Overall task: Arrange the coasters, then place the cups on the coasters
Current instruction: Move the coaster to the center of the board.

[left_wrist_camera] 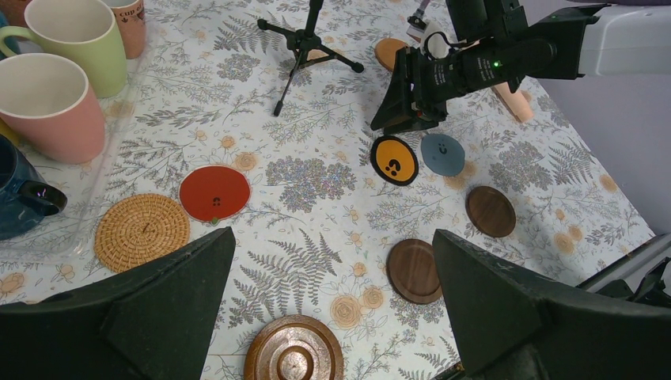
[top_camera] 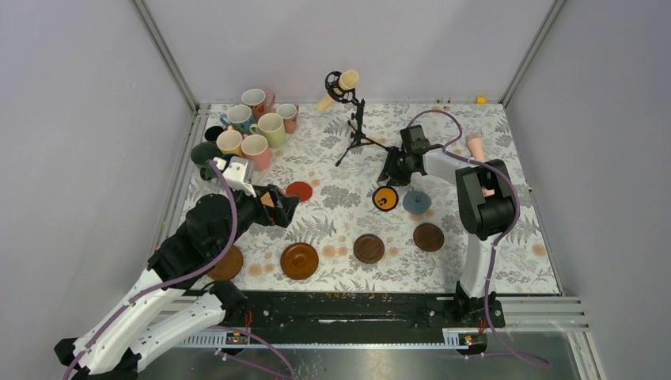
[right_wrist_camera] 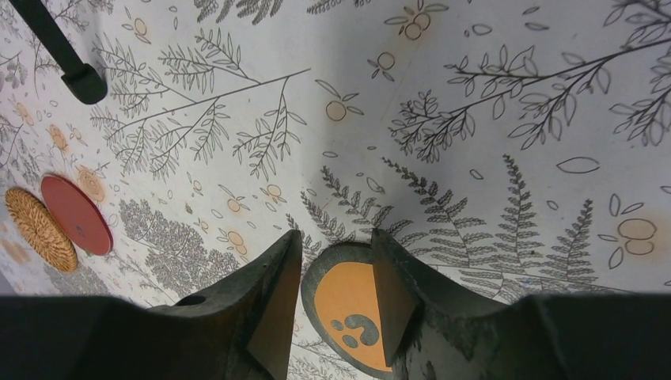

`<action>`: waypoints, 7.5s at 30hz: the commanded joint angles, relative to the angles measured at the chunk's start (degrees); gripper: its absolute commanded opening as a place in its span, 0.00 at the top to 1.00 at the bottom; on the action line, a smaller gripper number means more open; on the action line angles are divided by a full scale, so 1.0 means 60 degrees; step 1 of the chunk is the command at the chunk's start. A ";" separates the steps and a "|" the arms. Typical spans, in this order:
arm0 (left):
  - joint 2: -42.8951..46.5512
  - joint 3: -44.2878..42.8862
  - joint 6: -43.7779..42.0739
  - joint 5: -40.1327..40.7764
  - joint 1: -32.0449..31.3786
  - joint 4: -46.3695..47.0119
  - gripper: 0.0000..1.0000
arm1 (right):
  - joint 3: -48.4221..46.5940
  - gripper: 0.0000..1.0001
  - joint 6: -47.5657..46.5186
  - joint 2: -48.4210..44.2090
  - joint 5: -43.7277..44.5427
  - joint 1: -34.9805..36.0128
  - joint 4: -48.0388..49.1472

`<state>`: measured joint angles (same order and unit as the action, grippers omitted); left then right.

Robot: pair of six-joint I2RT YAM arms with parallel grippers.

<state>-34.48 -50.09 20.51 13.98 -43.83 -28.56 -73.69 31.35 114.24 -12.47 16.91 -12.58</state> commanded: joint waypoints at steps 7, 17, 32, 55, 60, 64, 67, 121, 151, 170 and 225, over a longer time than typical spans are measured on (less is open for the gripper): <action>0.0044 0.0027 -0.0123 0.0226 -0.0021 0.0493 0.01 | 0.0867 0.55 0.0185 -0.0760 0.0151 0.0174 -0.0286; -0.0003 0.0027 -0.0123 0.0182 -0.0027 0.0492 0.01 | -0.0350 0.46 -0.0372 -0.1749 0.1535 0.0045 -0.1004; 0.0128 0.0115 -0.0036 -0.0083 -0.0024 0.0579 0.01 | -0.4490 0.46 -0.0125 0.0888 0.1366 -0.2041 -0.2075; 0.0063 0.0082 -0.0064 -0.0012 -0.0065 0.0525 0.01 | -0.6834 0.51 0.1151 0.3852 0.0836 -0.2249 -0.3351; 0.0048 0.0056 -0.0086 0.0035 -0.0063 0.0525 0.01 | -0.6366 0.52 0.0967 0.3418 0.0952 -0.2112 -0.3509; 0.0044 0.0071 -0.0094 0.0059 -0.0069 0.0526 0.01 | -0.5502 0.52 0.0948 0.2888 0.0818 -0.2050 -0.3159; 0.0048 0.0060 -0.0079 0.0029 -0.0063 0.0524 0.01 | -0.4840 0.52 0.0957 0.2495 0.0696 -0.1987 -0.2895; 0.0150 0.0060 -0.0093 0.0201 -0.0066 0.0502 0.01 | 0.0302 0.54 0.1744 -0.0540 -0.0203 -0.0459 0.0096; -0.2858 -0.1096 0.0796 -0.0186 0.1512 -0.0601 0.06 | 0.3915 0.52 -0.0615 -0.9279 0.0898 0.1247 -0.1775; -0.8360 -0.2877 0.1649 -0.0114 0.2375 -0.0054 0.24 | 0.5711 0.45 -0.0844 -1.3437 0.0050 0.1256 -0.2322; -1.1815 -0.2937 0.1613 -0.2285 0.3468 0.0694 0.36 | 0.5457 0.42 -0.0577 -1.4672 0.0599 0.1255 -0.3149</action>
<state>-106.80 -69.28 28.69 3.25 -22.06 -25.43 -39.27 26.98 26.68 -9.61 24.08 -31.48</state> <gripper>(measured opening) 0.644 0.579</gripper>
